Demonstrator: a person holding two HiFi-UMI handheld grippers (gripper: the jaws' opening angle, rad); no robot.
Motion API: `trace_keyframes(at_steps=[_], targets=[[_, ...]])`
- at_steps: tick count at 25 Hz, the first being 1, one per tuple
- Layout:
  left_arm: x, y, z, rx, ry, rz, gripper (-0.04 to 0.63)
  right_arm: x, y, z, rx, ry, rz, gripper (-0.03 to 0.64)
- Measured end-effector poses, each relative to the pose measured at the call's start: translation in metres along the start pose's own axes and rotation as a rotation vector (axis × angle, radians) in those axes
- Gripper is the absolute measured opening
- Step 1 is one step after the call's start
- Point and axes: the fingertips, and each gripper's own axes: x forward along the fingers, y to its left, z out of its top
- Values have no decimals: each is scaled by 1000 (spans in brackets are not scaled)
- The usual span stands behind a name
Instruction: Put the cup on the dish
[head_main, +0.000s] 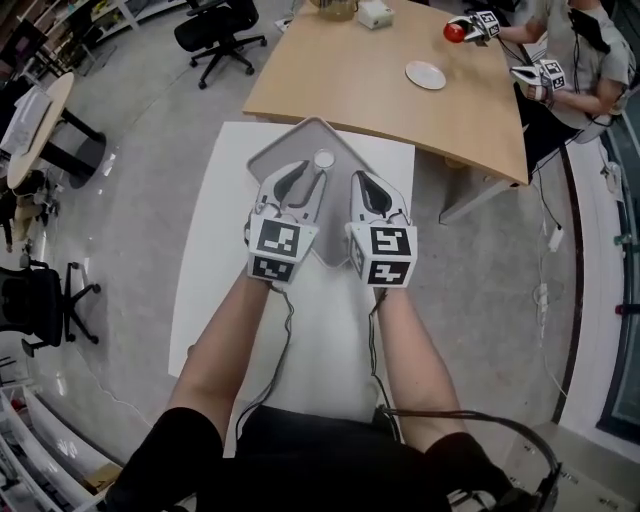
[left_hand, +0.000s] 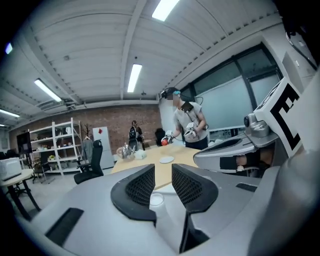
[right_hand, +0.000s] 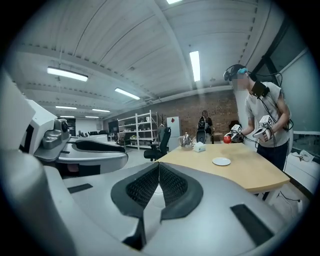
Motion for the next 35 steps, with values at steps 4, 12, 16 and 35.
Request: trace_keyframes(at_steps=[4, 12, 16, 35], targets=[[-46, -8, 29, 8, -75, 68, 21, -41, 21, 24, -5, -29, 11, 14], [-135, -50, 73, -38, -184, 74, 8, -135, 49, 66, 28, -104, 8, 14], [-175, -66, 88, -63, -213, 55, 9, -172, 73, 71, 16, -121, 25, 14], [-262, -125, 66, -183, -230, 70, 8, -262, 135, 45, -20, -131, 80, 12]])
